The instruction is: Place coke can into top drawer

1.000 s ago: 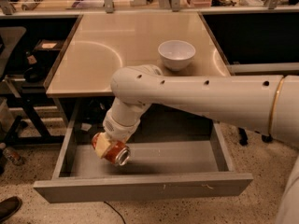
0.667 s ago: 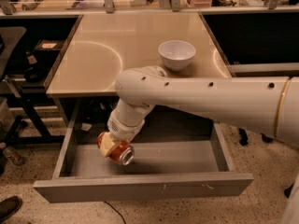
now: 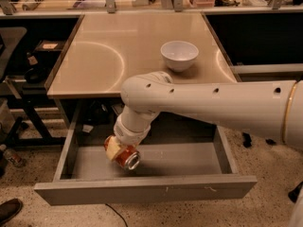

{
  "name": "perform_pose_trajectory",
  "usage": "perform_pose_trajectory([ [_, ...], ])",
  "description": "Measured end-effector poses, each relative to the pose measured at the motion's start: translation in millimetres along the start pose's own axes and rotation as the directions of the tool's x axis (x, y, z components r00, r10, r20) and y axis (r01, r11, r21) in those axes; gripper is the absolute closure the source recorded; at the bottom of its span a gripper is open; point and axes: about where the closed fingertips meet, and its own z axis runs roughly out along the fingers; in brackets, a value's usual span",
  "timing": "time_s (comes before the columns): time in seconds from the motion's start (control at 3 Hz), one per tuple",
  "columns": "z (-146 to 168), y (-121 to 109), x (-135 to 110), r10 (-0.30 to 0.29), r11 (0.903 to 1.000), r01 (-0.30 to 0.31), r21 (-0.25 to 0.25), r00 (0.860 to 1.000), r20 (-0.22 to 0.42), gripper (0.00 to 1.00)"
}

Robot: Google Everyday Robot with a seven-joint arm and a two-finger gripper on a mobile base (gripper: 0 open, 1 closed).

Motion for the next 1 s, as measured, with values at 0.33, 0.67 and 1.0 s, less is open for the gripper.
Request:
perform_pose_trajectory([
  [0.33, 12, -9, 4, 0.036, 0.9994, -0.035, -0.005, 0.999, 0.009, 1.00],
  [0.67, 20, -17, 5, 0.053, 0.9986, -0.052, -0.008, 0.998, 0.016, 1.00],
  [1.0, 34, -25, 6, 0.077, 0.9966, -0.077, -0.031, 0.997, 0.017, 1.00],
])
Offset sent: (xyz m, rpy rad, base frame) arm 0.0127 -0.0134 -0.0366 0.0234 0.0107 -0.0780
